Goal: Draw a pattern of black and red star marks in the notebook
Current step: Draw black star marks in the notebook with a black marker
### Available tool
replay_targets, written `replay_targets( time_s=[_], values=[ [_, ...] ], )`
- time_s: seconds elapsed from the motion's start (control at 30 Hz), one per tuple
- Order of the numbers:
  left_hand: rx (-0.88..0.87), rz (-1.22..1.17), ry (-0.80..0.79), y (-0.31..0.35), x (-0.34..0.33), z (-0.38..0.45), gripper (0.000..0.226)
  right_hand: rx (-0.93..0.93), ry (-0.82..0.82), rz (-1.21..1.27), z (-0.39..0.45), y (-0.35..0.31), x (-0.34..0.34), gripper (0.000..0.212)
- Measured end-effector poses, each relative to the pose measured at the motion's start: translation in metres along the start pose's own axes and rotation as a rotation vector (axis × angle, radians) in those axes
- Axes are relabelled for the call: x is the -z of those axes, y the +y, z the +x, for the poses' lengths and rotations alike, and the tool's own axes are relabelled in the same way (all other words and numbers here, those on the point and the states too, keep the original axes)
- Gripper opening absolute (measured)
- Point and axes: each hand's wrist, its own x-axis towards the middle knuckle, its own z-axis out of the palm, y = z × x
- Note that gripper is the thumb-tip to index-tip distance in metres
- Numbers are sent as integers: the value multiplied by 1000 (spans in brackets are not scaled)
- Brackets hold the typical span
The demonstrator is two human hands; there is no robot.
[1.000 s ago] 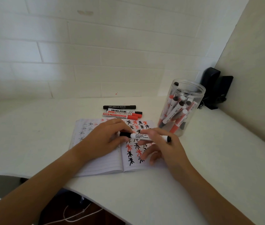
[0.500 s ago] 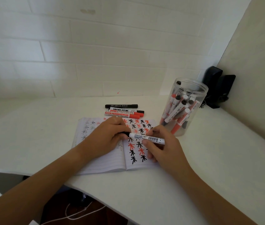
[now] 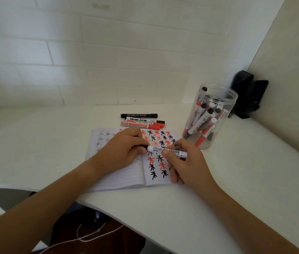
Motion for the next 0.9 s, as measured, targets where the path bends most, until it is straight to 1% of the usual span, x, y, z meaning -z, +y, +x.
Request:
replay_targets(
  time_s=[0.07,0.13,0.17,0.23,0.27,0.3,0.37,0.43,0.53,0.63,0.7,0.77,0.83,0.9],
  values=[
    [2,5,-15,-1,-2,1,19,1,24,-1,0,-2,-1,15],
    [22,11,-17,0,-4,2,14,31,59,-19,0,-2,-2,6],
    [32,13,-17,2,-3,2,14,41,82,-15,1,-3,-1,10],
    [41,23,-20,7,-3,3,25,63,134,44,4,-6,5,21],
    [51,30,-16,8,-2,3,33,92,172,73,5,-11,9,21],
    [76,32,-9,9,-2,2,39,136,222,85,5,-16,14,18],
    [141,47,1,8,-2,2,44,234,372,56,5,-32,28,16],
    [178,62,-20,5,-2,2,44,349,567,-3,5,-51,44,17],
    [154,74,-43,3,-4,2,40,530,821,-105,11,-72,74,20],
    [137,70,-33,0,-7,3,39,600,942,-252,28,-79,104,24],
    [149,73,-33,-1,-8,3,40,605,951,-306,39,-83,116,25],
    [160,70,-33,-2,-8,2,41,585,898,-403,52,-84,122,24],
    [170,65,-35,-1,-7,2,42,510,772,-608,67,-82,122,23],
    [180,65,-48,0,-7,1,42,377,612,-876,82,-76,118,22]
  ],
)
